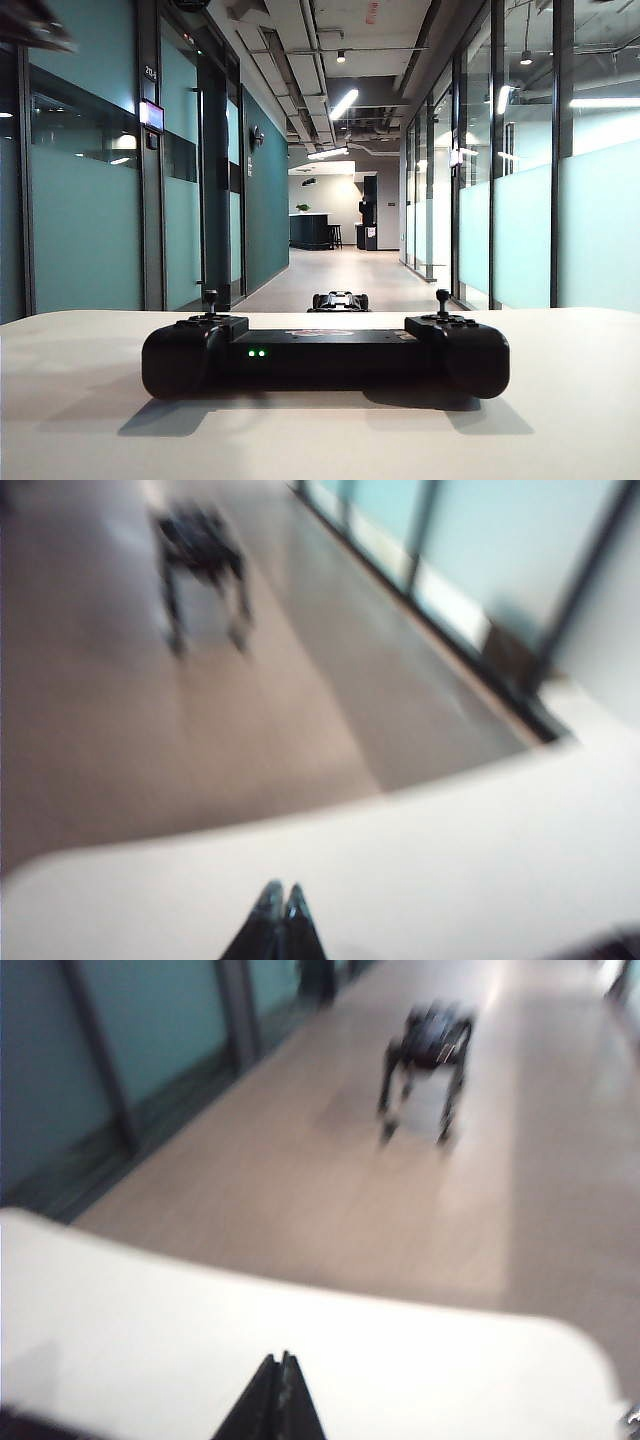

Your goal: Push the left joystick on the remote control sitting on the white table forward to make the robot dog walk in a straight line until it approaches the door.

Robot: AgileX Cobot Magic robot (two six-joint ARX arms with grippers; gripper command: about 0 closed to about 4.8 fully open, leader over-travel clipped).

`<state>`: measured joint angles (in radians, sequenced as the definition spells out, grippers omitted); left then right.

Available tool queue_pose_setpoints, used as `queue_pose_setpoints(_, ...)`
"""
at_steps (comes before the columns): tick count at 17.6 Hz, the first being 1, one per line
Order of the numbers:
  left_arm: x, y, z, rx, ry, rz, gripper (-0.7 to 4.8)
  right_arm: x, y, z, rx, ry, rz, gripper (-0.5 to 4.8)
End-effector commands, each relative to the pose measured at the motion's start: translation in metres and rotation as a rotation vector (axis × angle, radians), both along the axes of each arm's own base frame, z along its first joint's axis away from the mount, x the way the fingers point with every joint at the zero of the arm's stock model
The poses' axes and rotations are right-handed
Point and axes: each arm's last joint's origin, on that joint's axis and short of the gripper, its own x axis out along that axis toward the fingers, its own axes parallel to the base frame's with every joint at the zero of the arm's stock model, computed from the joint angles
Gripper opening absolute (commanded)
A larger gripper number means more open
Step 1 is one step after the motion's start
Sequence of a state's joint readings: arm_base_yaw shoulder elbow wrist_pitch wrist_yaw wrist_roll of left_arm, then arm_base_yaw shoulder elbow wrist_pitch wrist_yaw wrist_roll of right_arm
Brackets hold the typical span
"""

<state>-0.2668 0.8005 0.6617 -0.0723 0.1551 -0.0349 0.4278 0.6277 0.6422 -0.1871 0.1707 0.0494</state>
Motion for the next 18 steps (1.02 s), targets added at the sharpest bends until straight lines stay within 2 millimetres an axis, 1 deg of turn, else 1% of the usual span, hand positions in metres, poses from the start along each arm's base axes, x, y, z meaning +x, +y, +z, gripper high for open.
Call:
queue_pose_setpoints(1, 0.010, -0.017, 0.009, 0.016, 0.082, -0.105, -0.05, 0.003, 0.014, 0.005, 0.037, 0.112, 0.043, -0.05)
queue_pose_setpoints(5, 0.020, -0.034, 0.019, 0.036, 0.183, -0.210, -0.05, 0.009, 0.027, 0.002, 0.060, 0.291, 0.067, -0.05)
queue_pose_setpoints(7, 0.025, -0.040, 0.029, 0.058, 0.218, -0.254, -0.05, 0.016, 0.035, 0.001, 0.067, 0.447, 0.072, -0.05)
queue_pose_setpoints(9, 0.028, -0.044, 0.033, 0.054, 0.237, -0.287, -0.05, 0.023, 0.041, -0.001, 0.042, 0.531, 0.103, -0.05)
queue_pose_setpoints(11, 0.029, -0.046, 0.032, 0.057, 0.269, -0.303, -0.05, 0.032, 0.049, -0.004, 0.040, 0.625, 0.141, -0.05)
queue_pose_setpoints(14, 0.029, -0.048, 0.029, 0.067, 0.300, -0.312, -0.05, 0.040, 0.054, -0.013, -0.001, 0.725, 0.119, -0.05)
queue_pose_setpoints(16, 0.030, -0.048, 0.029, 0.066, 0.296, -0.313, -0.05, 0.045, 0.058, -0.022, -0.019, 0.792, 0.114, -0.01)
queue_pose_setpoints(17, 0.030, -0.049, 0.029, 0.066, 0.295, -0.314, -0.05, 0.048, 0.060, -0.029, -0.036, 0.836, 0.106, 1.20)
queue_pose_setpoints(18, 0.030, -0.049, 0.029, 0.066, 0.295, -0.314, -0.05, 0.050, 0.062, -0.034, -0.047, 0.877, 0.112, 3.01)
